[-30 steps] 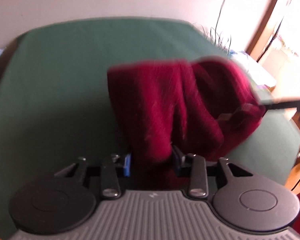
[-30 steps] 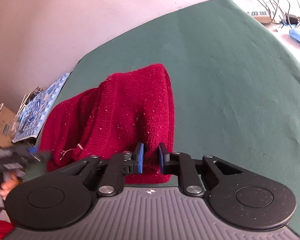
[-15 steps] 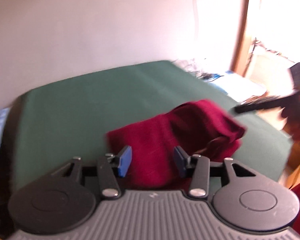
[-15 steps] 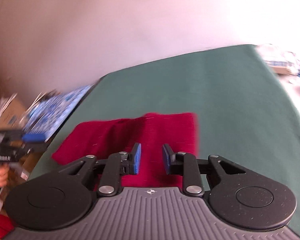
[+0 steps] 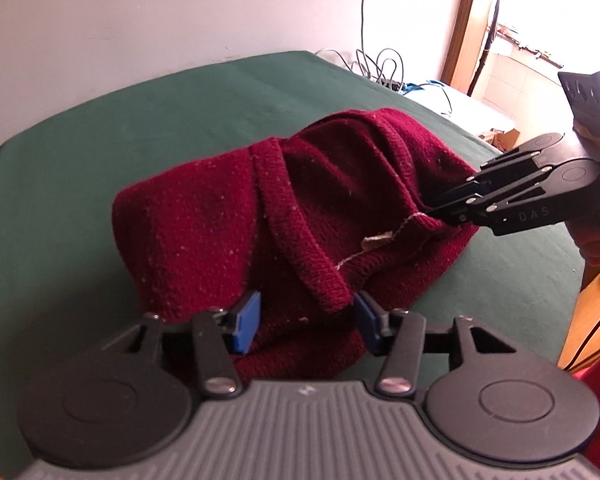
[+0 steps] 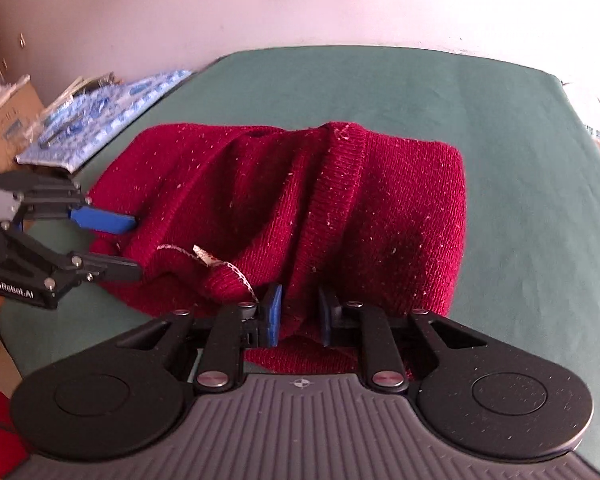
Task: Fold clothes
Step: 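Lower the sweater edge onto the bundle and open the left tool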
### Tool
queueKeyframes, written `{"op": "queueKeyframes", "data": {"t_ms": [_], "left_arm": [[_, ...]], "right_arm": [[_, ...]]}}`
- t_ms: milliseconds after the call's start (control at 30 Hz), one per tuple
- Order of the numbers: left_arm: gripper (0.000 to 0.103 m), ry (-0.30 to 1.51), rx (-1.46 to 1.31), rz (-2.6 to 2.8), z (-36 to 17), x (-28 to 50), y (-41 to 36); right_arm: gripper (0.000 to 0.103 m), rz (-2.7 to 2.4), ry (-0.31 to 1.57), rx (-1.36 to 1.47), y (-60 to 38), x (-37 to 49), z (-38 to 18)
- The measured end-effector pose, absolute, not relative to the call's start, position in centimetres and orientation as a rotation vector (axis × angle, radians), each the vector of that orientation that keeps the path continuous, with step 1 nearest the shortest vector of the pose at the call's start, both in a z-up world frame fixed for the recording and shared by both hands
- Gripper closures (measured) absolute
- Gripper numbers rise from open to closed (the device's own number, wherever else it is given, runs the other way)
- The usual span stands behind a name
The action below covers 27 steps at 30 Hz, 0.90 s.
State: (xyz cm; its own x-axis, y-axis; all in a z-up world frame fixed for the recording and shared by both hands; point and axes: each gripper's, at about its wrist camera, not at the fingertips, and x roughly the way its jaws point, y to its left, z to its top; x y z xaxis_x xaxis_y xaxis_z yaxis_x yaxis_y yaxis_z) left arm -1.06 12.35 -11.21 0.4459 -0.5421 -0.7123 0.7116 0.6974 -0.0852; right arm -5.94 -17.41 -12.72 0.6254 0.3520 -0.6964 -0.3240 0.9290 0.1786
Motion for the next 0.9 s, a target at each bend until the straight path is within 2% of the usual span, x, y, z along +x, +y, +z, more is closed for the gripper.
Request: {"op": "queueKeyframes", "data": {"t_ms": [100, 167, 300, 367, 433, 567, 833, 900], "left_arm": [[0.047, 0.785, 0.232, -0.791, -11.6, -0.8, 12.1], [0.056, 0.768, 0.225, -0.806, -10.8, -1.2, 12.0], [0.055, 0.678, 0.200, -0.849, -8.1, -2.1, 11.8], [0.054, 0.664, 0.207, -0.838, -8.1, -1.9, 11.0], [0.056, 0.693, 0.229, -0.828, -9.1, -1.5, 9.9], [0.060, 0.735, 0.321, -0.805, -11.3, -1.6, 8.8], [0.051, 0.739, 0.301, -0.828, -11.6, -1.4, 9.6], [0.044, 0.750, 0.289, -0.833, -11.6, -1.3, 9.4]], "right_arm": [[0.085, 0.378, 0.795, 0.027, -17.3, -6.2, -11.9], [0.085, 0.371, 0.787, 0.021, -17.2, -6.4, -11.4], [0.084, 0.361, 0.724, 0.052, -17.2, -6.8, -9.4], [0.087, 0.373, 0.699, 0.066, -16.5, -6.5, -9.0], [0.103, 0.372, 0.704, 0.064, -15.6, -5.9, -9.3], [0.103, 0.299, 0.812, 0.001, -13.5, -4.5, -12.1], [0.103, 0.246, 0.907, -0.008, -12.6, -3.6, -12.6], [0.103, 0.238, 0.931, -0.020, -12.5, -3.2, -12.4]]}}
